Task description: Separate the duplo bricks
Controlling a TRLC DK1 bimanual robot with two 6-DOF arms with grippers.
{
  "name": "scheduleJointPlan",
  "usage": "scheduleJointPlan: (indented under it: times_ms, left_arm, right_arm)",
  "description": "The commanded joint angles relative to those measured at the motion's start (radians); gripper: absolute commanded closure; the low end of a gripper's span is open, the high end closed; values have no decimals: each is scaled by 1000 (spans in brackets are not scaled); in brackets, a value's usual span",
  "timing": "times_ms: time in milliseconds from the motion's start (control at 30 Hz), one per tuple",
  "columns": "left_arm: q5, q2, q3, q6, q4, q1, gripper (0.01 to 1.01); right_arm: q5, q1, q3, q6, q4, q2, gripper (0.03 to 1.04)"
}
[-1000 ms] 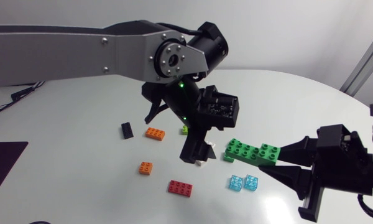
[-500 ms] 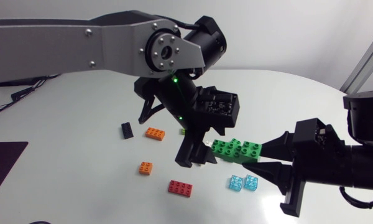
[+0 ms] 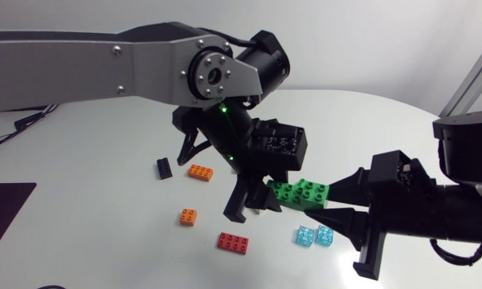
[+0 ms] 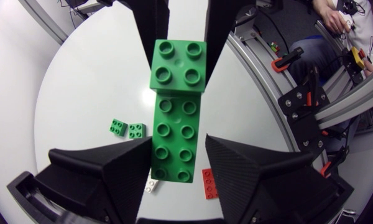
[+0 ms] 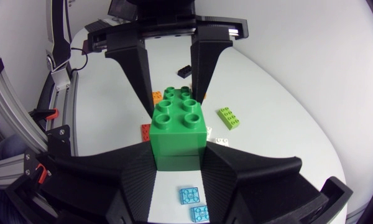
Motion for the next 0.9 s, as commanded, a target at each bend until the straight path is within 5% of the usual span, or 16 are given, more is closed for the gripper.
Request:
scheduleJointPlan:
  times_ms: [0, 367, 567, 867]
  left_arm:
    - [24, -16, -25, 13, -9, 8, 718]
    - [41, -27, -39, 27, -20, 11, 803]
    - [39, -25, -53, 38, -20, 37, 803]
    - [30, -34, -81, 42, -19, 28, 803]
  right_arm:
    - [4, 8, 7, 23, 12, 5, 751]
    - [4, 9, -4, 23, 0, -25, 733]
    - [-1, 11, 7, 22, -52, -73, 161]
    - [-5, 26, 18, 34, -45, -70, 138]
